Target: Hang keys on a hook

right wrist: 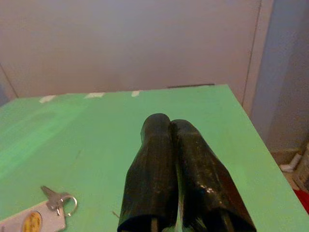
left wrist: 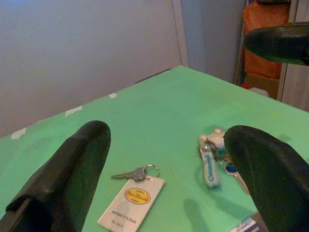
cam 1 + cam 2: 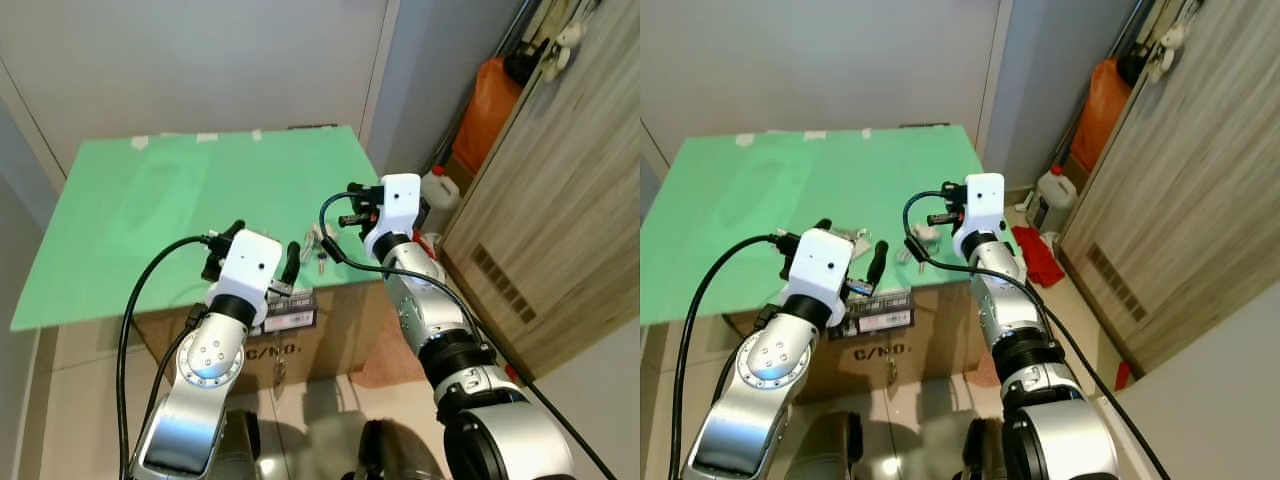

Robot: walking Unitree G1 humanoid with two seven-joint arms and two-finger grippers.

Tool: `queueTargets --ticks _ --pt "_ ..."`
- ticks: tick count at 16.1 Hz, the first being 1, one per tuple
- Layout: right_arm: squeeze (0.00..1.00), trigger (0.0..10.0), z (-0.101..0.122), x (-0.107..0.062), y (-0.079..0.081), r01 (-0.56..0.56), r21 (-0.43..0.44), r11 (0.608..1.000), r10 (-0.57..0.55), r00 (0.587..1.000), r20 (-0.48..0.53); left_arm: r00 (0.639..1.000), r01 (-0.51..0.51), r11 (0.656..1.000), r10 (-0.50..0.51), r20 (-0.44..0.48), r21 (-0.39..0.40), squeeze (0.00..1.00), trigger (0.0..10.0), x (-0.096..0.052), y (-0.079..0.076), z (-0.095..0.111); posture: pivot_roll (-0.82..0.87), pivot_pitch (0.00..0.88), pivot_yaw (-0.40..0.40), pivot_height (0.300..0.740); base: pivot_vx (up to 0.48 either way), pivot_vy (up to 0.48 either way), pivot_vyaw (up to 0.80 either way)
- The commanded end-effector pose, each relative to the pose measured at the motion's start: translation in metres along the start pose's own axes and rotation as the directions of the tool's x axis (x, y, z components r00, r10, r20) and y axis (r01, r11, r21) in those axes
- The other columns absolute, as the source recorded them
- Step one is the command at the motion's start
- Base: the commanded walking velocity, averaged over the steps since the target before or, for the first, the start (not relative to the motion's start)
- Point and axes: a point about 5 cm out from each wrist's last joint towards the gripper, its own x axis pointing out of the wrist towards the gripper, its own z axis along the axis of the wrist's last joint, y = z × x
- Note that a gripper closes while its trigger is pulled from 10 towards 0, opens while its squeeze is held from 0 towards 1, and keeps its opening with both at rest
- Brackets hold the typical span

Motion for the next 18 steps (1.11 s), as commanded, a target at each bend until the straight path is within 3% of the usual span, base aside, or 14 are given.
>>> queueTargets --ticks 1,7,11,18 --pt "0.0 10.0 -0.003 -0.004 -0.002 -0.016 0.035 0.999 0.016 1.0 -0.011 1.0 -0.004 1.0 0.004 -0.001 0.001 0.0 10.0 -0.002 0.0 -0.003 0.15 0.0 -0.104 0.686 0.0 0.0 0.0" --pt "0.0 10.0 0.0 -0.004 -0.007 -0.007 0.033 0.999 0.007 1.0 -0.006 1.0 -0.02 1.0 0.02 -0.004 0.018 0.0 10.0 0.0 -0.003 -0.006 0.13 0.0 -0.099 0.74 0.0 0.0 0.0" --pt "0.0 10.0 -0.001 -0.007 -0.01 0.009 0.049 0.999 -0.009 1.0 -0.002 1.0 -0.003 0.999 0.003 -0.007 0.032 0.0 10.0 0.0 -0.006 -0.008 0.11 0.0 -0.076 0.74 0.0 0.0 0.0" --pt "0.0 10.0 -0.003 -0.005 -0.009 0.006 0.053 0.999 -0.005 1.0 -0.018 1.0 -0.016 1.0 0.016 -0.017 0.016 0.0 10.0 0.009 0.003 -0.01 0.15 0.0 -0.078 0.74 0.0 0.0 0.0"
